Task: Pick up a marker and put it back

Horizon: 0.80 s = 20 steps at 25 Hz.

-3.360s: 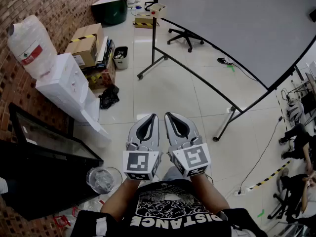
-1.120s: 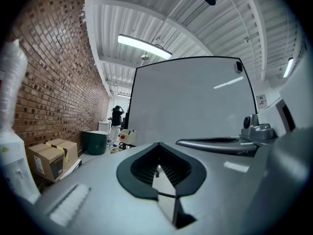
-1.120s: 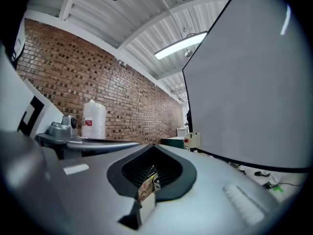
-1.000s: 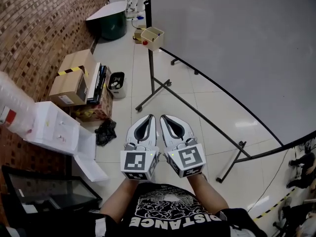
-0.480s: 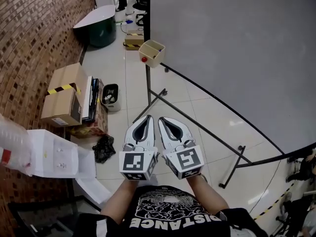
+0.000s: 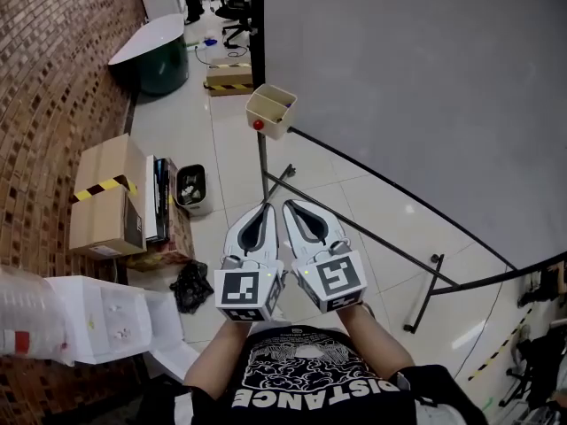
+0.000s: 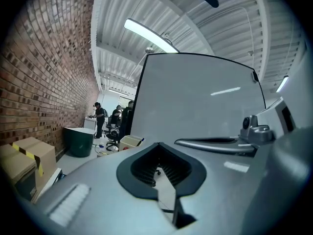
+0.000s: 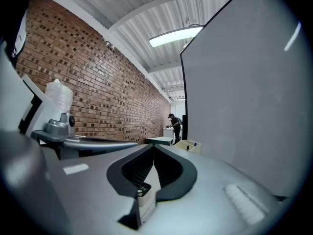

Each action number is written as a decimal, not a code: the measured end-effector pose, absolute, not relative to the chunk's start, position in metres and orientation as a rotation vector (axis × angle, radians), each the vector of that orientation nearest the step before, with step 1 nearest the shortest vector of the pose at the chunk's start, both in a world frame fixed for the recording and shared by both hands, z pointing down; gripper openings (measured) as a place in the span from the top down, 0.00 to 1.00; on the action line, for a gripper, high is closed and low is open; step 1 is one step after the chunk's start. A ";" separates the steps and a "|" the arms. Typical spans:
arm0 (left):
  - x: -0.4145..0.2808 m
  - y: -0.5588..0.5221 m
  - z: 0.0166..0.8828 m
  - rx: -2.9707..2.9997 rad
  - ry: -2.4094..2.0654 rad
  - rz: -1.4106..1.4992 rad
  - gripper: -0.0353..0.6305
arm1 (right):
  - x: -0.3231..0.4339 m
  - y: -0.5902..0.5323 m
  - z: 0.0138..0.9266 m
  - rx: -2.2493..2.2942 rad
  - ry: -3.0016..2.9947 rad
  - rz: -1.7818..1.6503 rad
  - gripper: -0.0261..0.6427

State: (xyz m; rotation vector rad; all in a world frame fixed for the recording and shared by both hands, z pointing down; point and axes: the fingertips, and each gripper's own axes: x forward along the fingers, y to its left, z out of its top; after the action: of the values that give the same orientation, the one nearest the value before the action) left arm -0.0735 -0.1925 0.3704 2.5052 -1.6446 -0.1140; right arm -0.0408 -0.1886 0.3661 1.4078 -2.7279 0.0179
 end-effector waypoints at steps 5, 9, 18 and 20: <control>-0.080 -0.211 0.373 2.525 -1.595 -0.096 0.94 | -0.049 -0.216 0.371 1.434 -2.698 -0.013 0.96; -0.084 -0.223 0.375 2.523 -1.582 -0.098 0.94 | -0.050 -0.234 0.372 1.462 -2.697 0.016 0.95; -0.087 -0.252 0.379 2.542 -1.574 -0.090 0.94 | -0.044 -0.286 0.372 1.546 -2.663 0.000 0.92; -0.087 -0.259 0.380 2.545 -1.576 -0.084 0.94 | -0.042 -0.298 0.373 1.560 -2.658 0.001 0.92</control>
State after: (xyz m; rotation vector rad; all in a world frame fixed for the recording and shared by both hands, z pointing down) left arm -0.0874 -0.2592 0.3798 2.5447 -1.5757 -0.0838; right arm -0.0423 -0.2980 0.3729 1.5599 -2.6577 0.0012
